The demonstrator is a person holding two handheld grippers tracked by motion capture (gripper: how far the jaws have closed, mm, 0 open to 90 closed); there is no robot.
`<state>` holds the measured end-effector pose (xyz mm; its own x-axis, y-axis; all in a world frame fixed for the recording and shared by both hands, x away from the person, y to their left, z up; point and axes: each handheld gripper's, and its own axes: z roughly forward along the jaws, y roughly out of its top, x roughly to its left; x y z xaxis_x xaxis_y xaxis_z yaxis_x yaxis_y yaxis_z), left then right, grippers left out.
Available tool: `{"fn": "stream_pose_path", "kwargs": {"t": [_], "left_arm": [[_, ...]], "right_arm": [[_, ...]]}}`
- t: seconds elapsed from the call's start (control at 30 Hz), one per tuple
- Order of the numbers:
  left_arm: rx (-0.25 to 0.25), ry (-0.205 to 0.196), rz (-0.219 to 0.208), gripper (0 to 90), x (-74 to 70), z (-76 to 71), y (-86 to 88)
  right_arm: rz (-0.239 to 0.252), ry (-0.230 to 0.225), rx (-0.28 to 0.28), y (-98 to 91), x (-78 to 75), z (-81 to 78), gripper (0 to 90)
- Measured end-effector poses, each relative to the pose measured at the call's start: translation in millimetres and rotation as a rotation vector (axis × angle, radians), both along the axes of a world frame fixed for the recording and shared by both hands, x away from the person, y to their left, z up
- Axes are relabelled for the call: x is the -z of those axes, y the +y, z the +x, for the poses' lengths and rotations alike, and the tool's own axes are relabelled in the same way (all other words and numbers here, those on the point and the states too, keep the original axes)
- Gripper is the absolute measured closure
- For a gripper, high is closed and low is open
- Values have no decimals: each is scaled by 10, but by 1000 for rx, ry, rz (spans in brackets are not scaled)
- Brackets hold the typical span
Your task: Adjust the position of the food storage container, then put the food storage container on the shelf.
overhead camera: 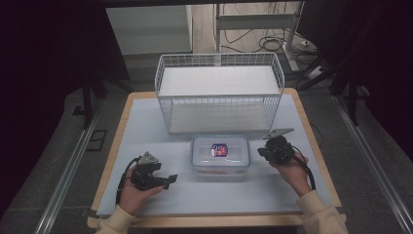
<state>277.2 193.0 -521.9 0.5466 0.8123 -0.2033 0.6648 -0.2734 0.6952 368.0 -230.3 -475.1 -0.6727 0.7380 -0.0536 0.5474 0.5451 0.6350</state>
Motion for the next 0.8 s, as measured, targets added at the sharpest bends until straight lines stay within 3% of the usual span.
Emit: {"fn": "stream_pose_path", "kwargs": {"t": [0.1,0.23,0.47,0.53,0.67,0.8], "left_arm": [[1,-1,3,172,0,1,-4],[4,-7,0,171,4,5,-6],[-6,-7,-24,172,-15,8,1],[-9,1,-32,179,-18,20,-3],[-9,12,-52,182,-49,65,-19],[-12,11,-72,182,-114,112,-39]], "right_arm": [[17,17,4,-83,5,-54,899],[-3,43,-6,-178,20,-118,891],[0,42,-10,-187,10,-111,868],[5,44,-13,-195,8,-112,780],[-2,15,3,-203,7,-116,487],[14,18,37,-219,28,-113,366]]}}
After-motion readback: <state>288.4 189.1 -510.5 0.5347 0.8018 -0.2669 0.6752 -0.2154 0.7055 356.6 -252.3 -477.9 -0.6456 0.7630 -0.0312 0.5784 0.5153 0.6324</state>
